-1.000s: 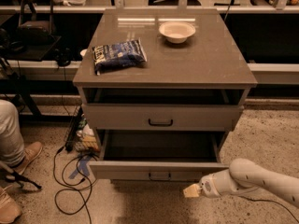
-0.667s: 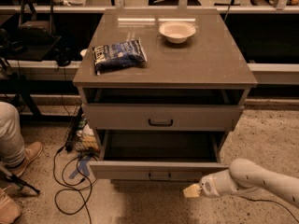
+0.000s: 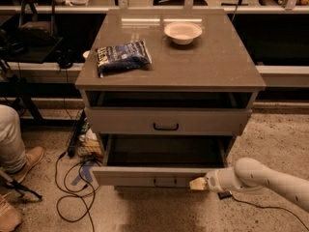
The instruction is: Close middle drawer
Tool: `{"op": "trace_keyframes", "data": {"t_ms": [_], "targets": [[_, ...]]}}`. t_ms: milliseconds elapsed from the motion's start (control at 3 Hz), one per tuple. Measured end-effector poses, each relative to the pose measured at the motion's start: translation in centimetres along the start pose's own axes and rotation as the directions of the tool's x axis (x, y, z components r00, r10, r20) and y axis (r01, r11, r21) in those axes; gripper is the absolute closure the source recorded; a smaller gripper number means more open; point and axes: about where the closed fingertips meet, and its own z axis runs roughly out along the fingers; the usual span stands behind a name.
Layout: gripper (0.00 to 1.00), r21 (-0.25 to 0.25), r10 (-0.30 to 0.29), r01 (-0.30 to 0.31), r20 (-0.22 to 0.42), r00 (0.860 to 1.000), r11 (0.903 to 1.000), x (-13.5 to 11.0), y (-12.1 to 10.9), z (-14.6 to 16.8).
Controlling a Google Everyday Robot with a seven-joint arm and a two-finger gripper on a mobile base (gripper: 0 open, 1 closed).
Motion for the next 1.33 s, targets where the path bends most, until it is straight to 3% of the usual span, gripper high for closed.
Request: {"op": "trace_keyframes", "data": {"t_ms": [333, 667, 1000, 1333], "targets": [[1.00, 0.015, -0.004, 0.003, 0.064, 0.998, 0.9999, -2.3, -0.8, -0.3], [1.00, 0.037, -0.033, 0.027, 0.172, 0.985, 0.9989, -7.4, -1.2, -0.1], [1.00, 0.051, -0.053, 0.042, 0.227, 0.973, 0.9978, -10.8, -1.0, 0.3], [1.00, 0.051, -0.053, 0.043, 0.227, 0.972, 0.9978, -10.8, -1.0, 0.3]]}}
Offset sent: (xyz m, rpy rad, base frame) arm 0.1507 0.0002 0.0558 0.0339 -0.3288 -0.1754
